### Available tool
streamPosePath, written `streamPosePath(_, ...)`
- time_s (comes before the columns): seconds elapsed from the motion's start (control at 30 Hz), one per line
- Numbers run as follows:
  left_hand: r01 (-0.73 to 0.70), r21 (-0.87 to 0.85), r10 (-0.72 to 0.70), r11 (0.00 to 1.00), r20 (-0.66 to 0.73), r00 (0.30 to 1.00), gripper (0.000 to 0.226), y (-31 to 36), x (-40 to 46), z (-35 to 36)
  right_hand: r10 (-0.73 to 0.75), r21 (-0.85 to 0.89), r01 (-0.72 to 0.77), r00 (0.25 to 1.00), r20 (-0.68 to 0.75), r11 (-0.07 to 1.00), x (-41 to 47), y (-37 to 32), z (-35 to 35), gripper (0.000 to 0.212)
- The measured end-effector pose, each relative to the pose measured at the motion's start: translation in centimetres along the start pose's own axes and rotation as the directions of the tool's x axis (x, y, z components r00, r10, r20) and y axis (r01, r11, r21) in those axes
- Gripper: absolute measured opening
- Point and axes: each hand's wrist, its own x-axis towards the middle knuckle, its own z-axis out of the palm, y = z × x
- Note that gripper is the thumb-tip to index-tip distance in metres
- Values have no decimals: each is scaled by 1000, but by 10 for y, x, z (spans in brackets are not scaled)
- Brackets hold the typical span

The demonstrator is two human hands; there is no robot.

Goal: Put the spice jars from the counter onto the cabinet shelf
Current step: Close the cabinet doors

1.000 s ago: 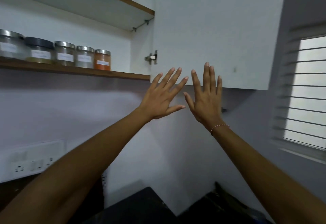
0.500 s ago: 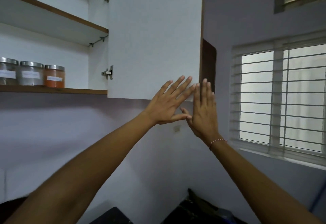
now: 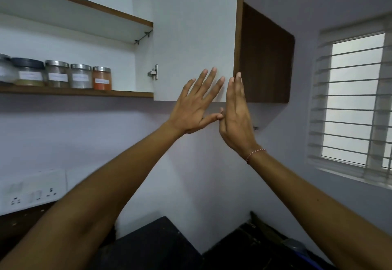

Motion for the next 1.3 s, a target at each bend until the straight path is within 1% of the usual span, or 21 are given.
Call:
streamPosePath(0.13, -22, 117, 21, 993, 9, 1000, 92, -27, -20, -30, -29, 83, 38, 995, -97, 996, 1, -36, 20, 64)
streamPosePath(0.23, -5, 178, 1, 984, 23, 1000, 96, -46, -40, -53, -38, 126, 57, 988, -148, 990, 3, -62, 33, 68)
streamPosePath(0.33, -8, 220, -1, 975, 42, 999, 95, -61, -58, -77, -88, 130, 106, 986, -140, 986, 7, -90, 42, 83)
streamPosePath(0.43, -24, 269, 3, 963, 78, 997, 96, -79, -76, -99, -125, 127, 141, 984, -129, 982, 9, -118, 51, 91)
streamPosePath(0.53, -42, 331, 6, 943, 109, 994, 97, -96, -92, -118, -165, 172, 185, 978, -128, 967, 11, -142, 64, 93)
streamPosePath(0.67, -47, 353, -11, 934, 161, 987, 99, -122, -117, -142, -236, 251, 256, 966, -108, 934, 15, -174, 86, 95)
streamPosePath(0.8, 8, 363, -69, 932, 156, 985, 100, -149, -146, -163, -236, 314, 234, 971, -32, 920, 21, -208, 111, 104)
streamPosePath(0.87, 47, 366, -116, 929, 170, 978, 101, -163, -161, -172, -243, 347, 219, 970, 25, 912, 24, -224, 124, 98)
streamPosePath(0.9, 66, 371, -141, 926, 180, 973, 102, -171, -170, -176, -247, 353, 213, 968, 53, 911, 25, -232, 131, 92)
streamPosePath(0.97, 100, 379, -186, 920, 197, 963, 102, -186, -185, -182, -267, 314, 221, 957, 111, 923, 31, -247, 148, 79)
streamPosePath(1.0, 115, 385, -206, 916, 203, 957, 102, -195, -193, -185, -278, 287, 229, 950, 142, 930, 35, -254, 158, 77)
streamPosePath(1.13, 161, 415, -274, 896, 229, 934, 98, -228, -222, -186, -302, 254, 242, 925, 231, 936, 43, -279, 198, 79)
streamPosePath(1.3, 192, 450, -351, 872, 305, 885, 99, -273, -247, -179, -270, 190, 217, 907, 323, 957, 56, -299, 248, 82)
